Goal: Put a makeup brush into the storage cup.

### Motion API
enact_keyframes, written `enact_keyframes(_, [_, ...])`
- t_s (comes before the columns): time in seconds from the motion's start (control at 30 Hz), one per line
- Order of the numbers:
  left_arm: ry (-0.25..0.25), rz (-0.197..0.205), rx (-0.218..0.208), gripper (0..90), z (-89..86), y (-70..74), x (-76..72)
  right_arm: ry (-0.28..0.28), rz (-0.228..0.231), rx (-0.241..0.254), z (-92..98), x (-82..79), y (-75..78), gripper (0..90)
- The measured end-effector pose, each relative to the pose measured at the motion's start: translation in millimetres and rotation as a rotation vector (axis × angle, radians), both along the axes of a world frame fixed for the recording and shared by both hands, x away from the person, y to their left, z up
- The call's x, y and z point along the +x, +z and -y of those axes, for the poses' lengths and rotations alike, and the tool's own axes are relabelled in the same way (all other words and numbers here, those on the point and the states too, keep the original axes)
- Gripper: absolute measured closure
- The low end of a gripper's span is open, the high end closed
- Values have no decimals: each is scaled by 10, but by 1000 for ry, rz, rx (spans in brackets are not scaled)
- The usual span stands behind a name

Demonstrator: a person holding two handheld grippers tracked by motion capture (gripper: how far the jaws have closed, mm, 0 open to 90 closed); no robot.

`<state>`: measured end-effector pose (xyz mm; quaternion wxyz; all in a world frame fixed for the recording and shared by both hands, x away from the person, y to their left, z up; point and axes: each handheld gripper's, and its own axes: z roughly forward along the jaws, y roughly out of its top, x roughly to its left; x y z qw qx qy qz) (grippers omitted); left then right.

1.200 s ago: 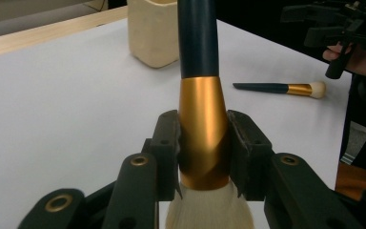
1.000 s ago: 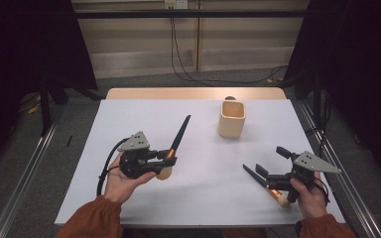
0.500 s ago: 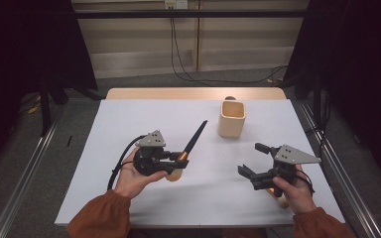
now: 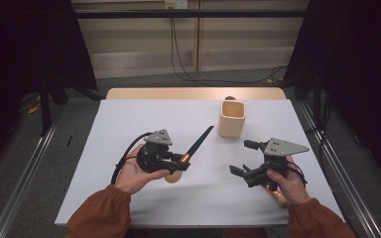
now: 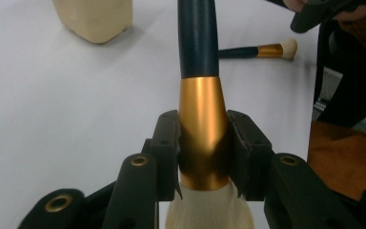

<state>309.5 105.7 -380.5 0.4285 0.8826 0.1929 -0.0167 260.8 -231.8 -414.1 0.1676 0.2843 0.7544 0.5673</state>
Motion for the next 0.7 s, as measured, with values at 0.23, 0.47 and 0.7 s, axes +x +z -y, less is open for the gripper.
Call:
enact_keyframes(0.23, [-37,-9,78,666,77,33,15,67,-24,-52,-80,87,49,20])
enact_keyframes(0.47, [-61,-6,140,666,117,49,26,136,-72,-95,-137,171,57,35])
enact_keyframes(0.7, [-83,-18,195,666,140,47,36,182,-87,-142,-182,240,105,56])
